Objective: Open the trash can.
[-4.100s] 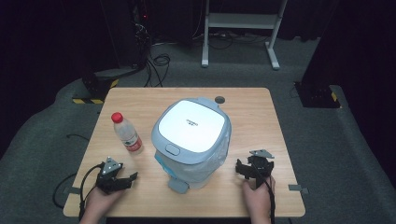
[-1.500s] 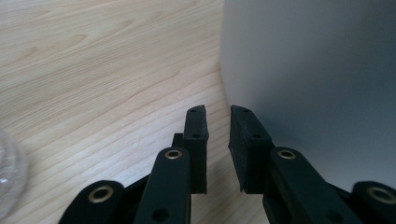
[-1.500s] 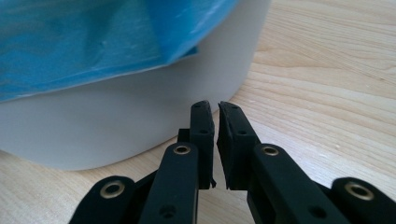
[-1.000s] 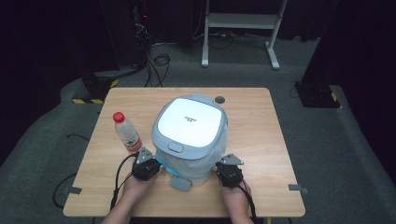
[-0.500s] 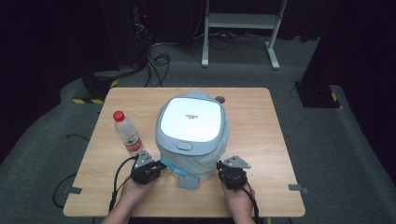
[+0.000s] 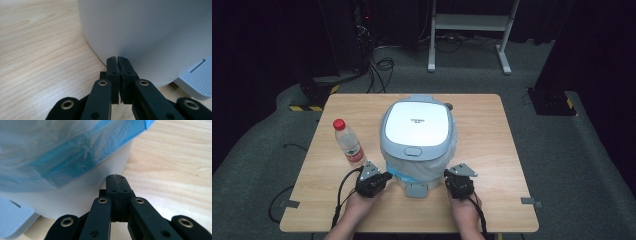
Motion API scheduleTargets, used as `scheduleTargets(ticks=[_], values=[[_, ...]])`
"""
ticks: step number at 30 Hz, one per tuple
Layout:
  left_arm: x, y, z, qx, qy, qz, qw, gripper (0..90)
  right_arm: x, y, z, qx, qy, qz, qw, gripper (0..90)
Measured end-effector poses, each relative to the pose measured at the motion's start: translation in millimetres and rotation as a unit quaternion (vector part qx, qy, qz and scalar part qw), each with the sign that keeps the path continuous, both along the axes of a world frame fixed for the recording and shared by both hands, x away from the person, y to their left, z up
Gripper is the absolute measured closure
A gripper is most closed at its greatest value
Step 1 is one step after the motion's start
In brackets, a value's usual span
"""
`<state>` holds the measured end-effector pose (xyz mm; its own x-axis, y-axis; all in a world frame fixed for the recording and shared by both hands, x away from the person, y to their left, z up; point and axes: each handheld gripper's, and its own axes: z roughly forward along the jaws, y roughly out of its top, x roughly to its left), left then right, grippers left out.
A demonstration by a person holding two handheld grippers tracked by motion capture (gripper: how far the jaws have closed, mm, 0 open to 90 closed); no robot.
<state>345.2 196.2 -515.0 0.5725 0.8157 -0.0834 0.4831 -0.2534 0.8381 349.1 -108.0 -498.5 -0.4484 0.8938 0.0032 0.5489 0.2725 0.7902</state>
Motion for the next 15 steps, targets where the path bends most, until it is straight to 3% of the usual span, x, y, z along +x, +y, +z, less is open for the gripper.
scheduleTargets(ticks=[3, 5, 8, 15], values=[[13.1, 0.4, -1.2, -0.007, 0.0, 0.014, 0.9999, 88.3, 24.3, 3.3, 0.3, -0.002, 0.0, -0.007, 1.0, 89.7], [15.4, 1.5, -2.2, -0.012, -0.001, 0.017, 0.9998, 87.1, 29.2, 4.7, 0.5, -0.008, -0.002, -0.006, 1.0, 89.7], [15.9, 6.0, -2.3, -0.03, 0.004, 0.017, 0.9994, 77.8, 37.1, 3.5, 1.3, -0.007, 0.002, -0.009, 0.9999, 85.1], [8.4, 6.3, -1.7, -0.034, -0.003, 0.004, 0.9994, 74.2, 17.9, -9.4, 0.5, 0.014, 0.008, 0.001, 0.9999, 76.1]])
